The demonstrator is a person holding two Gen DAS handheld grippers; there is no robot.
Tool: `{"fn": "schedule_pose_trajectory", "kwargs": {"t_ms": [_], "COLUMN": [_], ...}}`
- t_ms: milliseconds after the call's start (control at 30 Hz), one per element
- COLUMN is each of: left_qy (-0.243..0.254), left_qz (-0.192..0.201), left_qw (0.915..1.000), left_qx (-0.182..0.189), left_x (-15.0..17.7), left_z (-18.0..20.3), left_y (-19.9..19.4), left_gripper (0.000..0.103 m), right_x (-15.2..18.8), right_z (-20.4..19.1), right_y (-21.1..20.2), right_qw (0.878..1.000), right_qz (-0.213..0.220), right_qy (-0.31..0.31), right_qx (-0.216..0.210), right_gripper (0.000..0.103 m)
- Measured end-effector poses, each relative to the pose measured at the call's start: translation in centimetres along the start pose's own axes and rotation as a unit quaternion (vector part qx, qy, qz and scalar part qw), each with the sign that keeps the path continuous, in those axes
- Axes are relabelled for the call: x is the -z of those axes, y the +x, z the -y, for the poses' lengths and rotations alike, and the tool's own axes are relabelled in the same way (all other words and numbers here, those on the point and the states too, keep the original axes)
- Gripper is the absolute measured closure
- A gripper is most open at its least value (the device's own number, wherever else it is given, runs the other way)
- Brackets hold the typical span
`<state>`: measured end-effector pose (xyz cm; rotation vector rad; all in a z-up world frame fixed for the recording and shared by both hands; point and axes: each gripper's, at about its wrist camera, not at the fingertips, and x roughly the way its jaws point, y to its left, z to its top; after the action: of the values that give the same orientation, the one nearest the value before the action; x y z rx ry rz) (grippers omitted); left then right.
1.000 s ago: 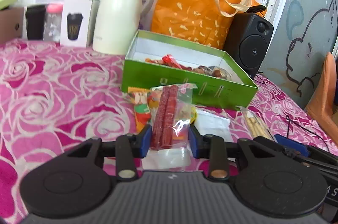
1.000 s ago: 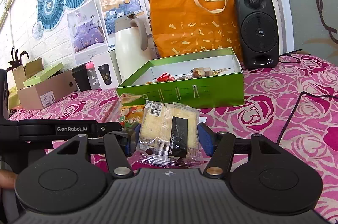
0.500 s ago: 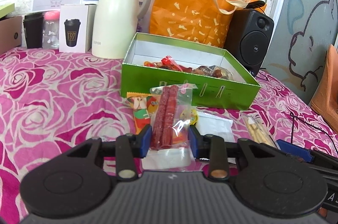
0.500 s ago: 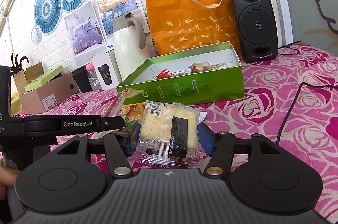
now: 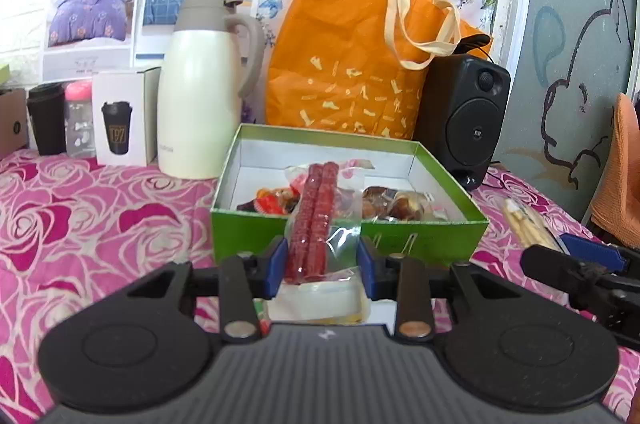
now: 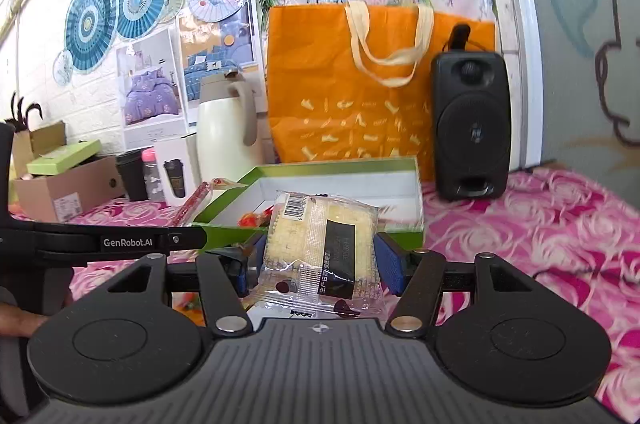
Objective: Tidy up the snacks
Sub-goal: 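Carry the sausage-stick bag over the green box with the left tool while the right tool carries the cake bag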
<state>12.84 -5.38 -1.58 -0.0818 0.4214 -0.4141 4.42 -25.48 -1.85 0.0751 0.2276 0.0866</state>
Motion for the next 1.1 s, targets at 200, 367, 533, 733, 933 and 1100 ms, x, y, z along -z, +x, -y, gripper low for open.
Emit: {"fn": "schedule_pose_trajectory", "kwargs": {"t_ms": [200,367,533,733,933,1100], "left_qy": [0.016,0.026,0.048,0.075,0.082,0.086], "left_qz": [-0.009,-0.009,0.003,0.009,0.020,0.019], "left_qw": [0.9997,0.9987,0.9970,0.9947,0.9925,0.9913], "left_qx": [-0.019,-0.044,-0.060,-0.069,-0.089,-0.098], "left_x": [-0.9,-1.8,-3.1,-4.8,-6.4,-6.9], "left_z": [1.2,1.2,1.7,2.3,2.1,1.8], "left_y": [2.1,3.7,4.7,6.5,8.7,10.9], "left_gripper": [0.068,0.067,0.066,0.066,0.066,0.066], "right_x": [0.2,-0.3,-1.2,-2.9,-4.1,-3.6], "right_z": [-0.8,-1.2,-1.0,-0.3,0.8,1.8], "right_y": [1.9,3.4,4.3,6.2,8.6,10.8], "right_qw": [1.000,1.000,1.000,0.999,0.998,0.998], "right_qz": [0.000,0.000,0.016,0.027,0.040,0.031], "right_qy": [-0.003,-0.009,-0.016,-0.023,-0.032,-0.034], "right_qx": [-0.012,-0.009,0.000,0.009,0.026,0.047], "right_gripper": [0.006,0.006,0.006,0.006,0.006,0.006]}}
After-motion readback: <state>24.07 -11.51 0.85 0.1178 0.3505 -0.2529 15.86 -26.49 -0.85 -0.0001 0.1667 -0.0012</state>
